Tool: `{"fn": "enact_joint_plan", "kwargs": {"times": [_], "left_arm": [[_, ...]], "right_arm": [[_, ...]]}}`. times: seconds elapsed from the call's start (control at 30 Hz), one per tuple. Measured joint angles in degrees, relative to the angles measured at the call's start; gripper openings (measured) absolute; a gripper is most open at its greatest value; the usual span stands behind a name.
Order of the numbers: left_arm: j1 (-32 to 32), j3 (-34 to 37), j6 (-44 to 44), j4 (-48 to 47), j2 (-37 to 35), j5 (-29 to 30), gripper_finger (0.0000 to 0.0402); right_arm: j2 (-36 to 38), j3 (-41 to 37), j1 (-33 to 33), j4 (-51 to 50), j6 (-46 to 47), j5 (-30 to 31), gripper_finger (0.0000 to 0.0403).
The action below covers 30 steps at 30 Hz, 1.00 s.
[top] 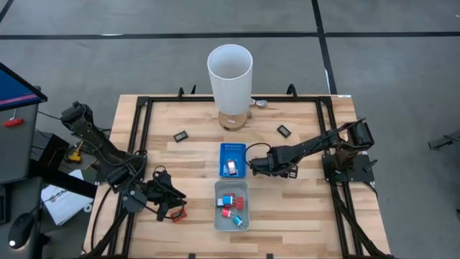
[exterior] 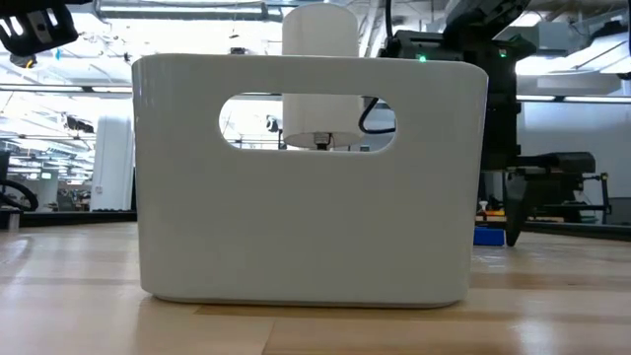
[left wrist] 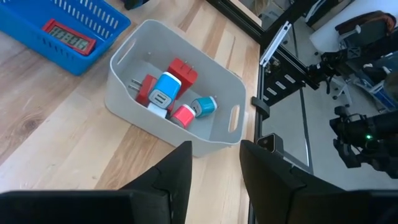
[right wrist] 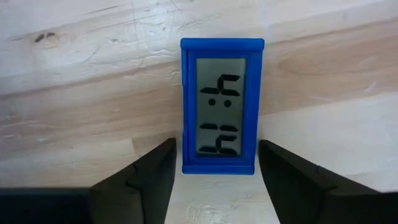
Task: Pick & Place Office items
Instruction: Put the blue digital clock into the blue bin
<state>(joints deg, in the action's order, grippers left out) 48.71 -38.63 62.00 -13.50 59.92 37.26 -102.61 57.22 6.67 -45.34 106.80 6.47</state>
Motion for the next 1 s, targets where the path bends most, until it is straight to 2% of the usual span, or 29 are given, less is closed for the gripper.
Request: {"fn": "enact_joint_plan", "kwargs": {"times": [0.47,0.6,0.73,1.0], "left_arm": [[-0.7,0.0,0.0,1.4,0.0,0.0,0.0131],[-0.7,0.0,0.0,1.6,0.0,0.0,0.0131],[-0.7,0.0,0.0,1.6,0.0,0.0,0.0131],[-0.7,0.0,-0.1,1.6,0.0,0.0,0.0131]], "right_arm": [[1.0,-0.3,-1.4,0.2,-6.8,0.2,0.0153],[4.9,-0.5,-0.8,-2.1,-6.9,3.6,0.0148],[10.0,-0.6,-0.4,-4.3,-8.6,4.2,0.0161],[19.1,-0.4,0.0,-2.2,-18.5,5.4,0.0153]]}}
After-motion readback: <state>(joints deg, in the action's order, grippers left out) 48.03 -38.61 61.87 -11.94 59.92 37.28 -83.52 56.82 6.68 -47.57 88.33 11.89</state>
